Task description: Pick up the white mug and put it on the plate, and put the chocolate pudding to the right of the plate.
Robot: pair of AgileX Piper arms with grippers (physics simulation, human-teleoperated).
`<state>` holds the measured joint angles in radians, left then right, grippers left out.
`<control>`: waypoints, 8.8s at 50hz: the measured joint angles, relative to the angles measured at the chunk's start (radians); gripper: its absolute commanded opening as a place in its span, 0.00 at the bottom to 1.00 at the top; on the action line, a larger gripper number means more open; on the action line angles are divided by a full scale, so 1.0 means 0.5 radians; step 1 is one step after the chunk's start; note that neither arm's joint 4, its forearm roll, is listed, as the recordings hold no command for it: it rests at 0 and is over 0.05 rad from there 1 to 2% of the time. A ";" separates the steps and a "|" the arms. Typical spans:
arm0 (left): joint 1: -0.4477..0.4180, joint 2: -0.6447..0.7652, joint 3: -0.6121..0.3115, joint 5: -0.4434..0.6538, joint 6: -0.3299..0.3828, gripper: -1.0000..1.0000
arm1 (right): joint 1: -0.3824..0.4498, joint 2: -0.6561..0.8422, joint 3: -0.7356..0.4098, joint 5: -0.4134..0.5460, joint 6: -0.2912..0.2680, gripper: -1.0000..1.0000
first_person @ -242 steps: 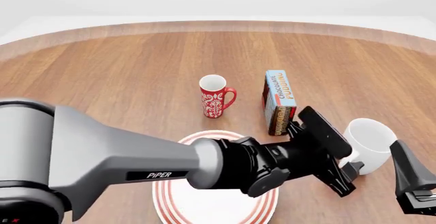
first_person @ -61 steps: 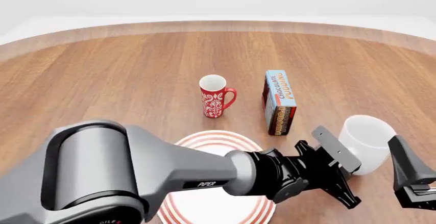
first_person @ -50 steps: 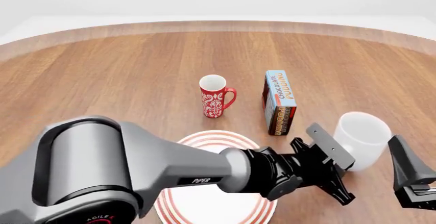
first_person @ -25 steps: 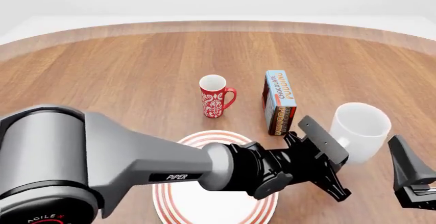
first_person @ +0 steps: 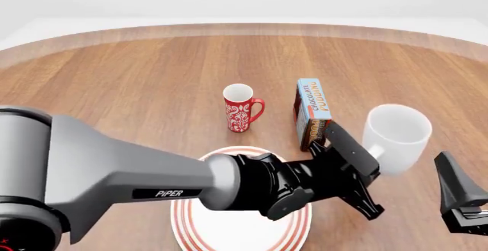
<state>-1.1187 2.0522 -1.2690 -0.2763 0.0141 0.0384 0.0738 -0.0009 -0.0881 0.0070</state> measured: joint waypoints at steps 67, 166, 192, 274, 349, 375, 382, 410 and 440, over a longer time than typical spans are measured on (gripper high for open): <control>0.182 -0.765 0.816 -0.268 0.158 0.00 | -0.002 -0.146 -0.009 0.154 -0.026 1.00; 0.605 -1.419 1.918 -0.587 0.189 0.00 | 0.009 -0.147 -0.010 0.149 -0.037 1.00; 0.571 -1.247 1.981 -0.697 0.125 0.00 | 0.009 -0.147 -0.011 0.150 -0.037 1.00; 0.545 -0.924 2.033 -0.876 0.002 1.00 | 0.009 -0.147 -0.011 0.150 -0.037 1.00; 0.906 -2.636 2.000 0.255 0.246 1.00 | 0.020 -0.146 -0.008 0.142 -0.051 1.00; 1.416 -3.404 1.993 0.598 0.229 1.00 | 0.023 -0.146 -0.008 0.143 -0.055 1.00; 1.543 -3.538 2.040 0.619 0.185 1.00 | 0.024 -0.146 -0.008 0.143 -0.057 1.00; 1.965 -3.957 2.411 0.529 0.017 1.00 | 0.028 -0.146 -0.007 0.144 -0.067 1.00; 2.167 -4.091 2.520 0.446 -0.012 1.00 | 0.024 -0.143 -0.005 0.151 -0.089 1.00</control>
<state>-0.0351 0.0067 -0.0089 -0.0534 0.0083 0.0507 0.0025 -0.0036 -0.0125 -0.0374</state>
